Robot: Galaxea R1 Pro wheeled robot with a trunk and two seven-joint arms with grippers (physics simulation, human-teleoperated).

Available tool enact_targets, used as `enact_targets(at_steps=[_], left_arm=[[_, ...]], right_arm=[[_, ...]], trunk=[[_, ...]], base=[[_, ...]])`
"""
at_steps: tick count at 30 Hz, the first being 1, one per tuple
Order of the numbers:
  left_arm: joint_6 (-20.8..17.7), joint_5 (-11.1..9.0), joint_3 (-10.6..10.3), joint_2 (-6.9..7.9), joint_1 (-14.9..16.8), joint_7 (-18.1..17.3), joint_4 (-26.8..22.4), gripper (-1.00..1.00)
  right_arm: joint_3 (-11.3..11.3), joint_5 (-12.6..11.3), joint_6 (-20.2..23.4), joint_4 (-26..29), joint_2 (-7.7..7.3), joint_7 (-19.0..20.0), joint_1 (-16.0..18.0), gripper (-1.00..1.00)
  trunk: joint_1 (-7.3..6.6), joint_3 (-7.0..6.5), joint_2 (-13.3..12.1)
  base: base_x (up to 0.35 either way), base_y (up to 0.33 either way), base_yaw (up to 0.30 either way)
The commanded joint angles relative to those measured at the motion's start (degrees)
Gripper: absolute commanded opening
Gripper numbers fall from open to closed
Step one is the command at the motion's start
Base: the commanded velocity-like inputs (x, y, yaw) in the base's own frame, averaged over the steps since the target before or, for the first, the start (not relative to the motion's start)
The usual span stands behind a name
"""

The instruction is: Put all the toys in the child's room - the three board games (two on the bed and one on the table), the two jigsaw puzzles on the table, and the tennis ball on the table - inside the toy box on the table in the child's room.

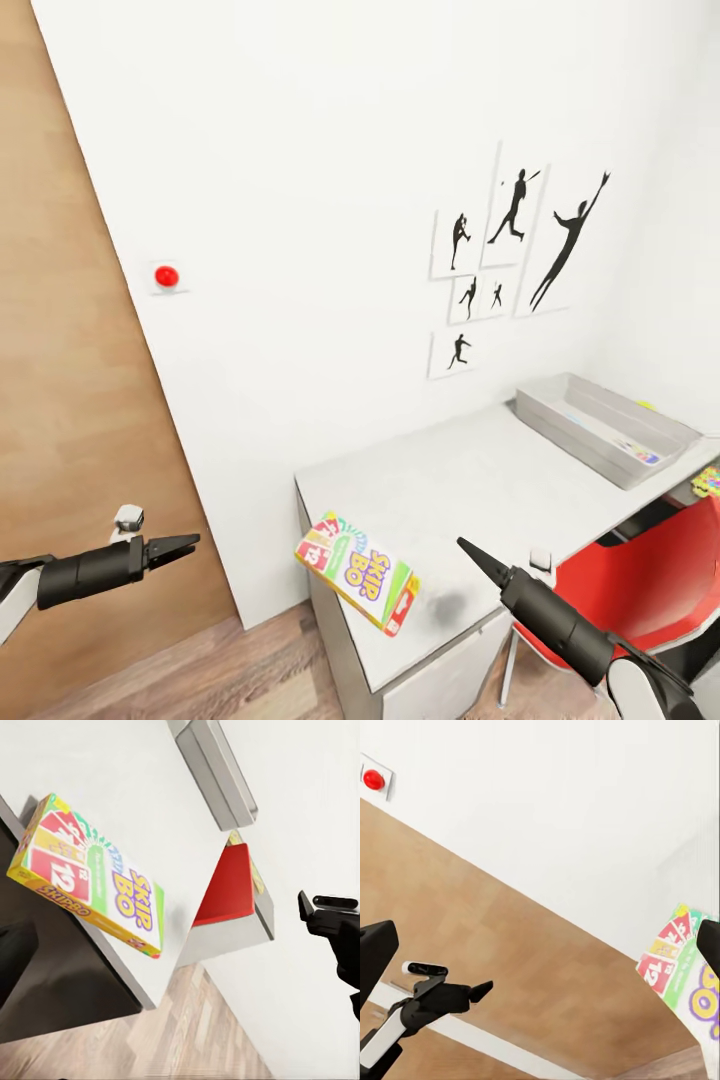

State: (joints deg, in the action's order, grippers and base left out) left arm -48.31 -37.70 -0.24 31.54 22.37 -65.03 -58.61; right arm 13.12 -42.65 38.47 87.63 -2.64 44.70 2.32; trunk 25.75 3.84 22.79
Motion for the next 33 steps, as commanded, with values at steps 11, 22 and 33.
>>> enact_targets(at_steps=[11, 22, 33], left_arm=[[-0.7, -0.8, 0.5, 0.16, 0.0, -0.7, 0.0, 1.0], [-1.1, -0.6, 0.8, 0.27, 0.0, -0.8, 0.1, 1.0], [-1.1, -0.6, 0.8, 0.35, 0.0, -0.8, 0.1, 1.0]], right_arm=[[0.1, -0.3, 0.5, 0.0, 0.01, 0.0, 0.1, 1.0], [0.1, -0.2, 0.4, 0.1, 0.01, -0.1, 0.1, 1.0], [0.1, -0.2, 0.4, 0.1, 0.06, -0.2, 0.1, 1.0]], trunk=[[0.04, 0.13, 0.1], [0.04, 0.13, 0.1], [0.04, 0.13, 0.1]], base=[[0.0, 0.026, -0.281], [0.0, 0.002, -0.133], [0.0, 0.0, -0.01]])
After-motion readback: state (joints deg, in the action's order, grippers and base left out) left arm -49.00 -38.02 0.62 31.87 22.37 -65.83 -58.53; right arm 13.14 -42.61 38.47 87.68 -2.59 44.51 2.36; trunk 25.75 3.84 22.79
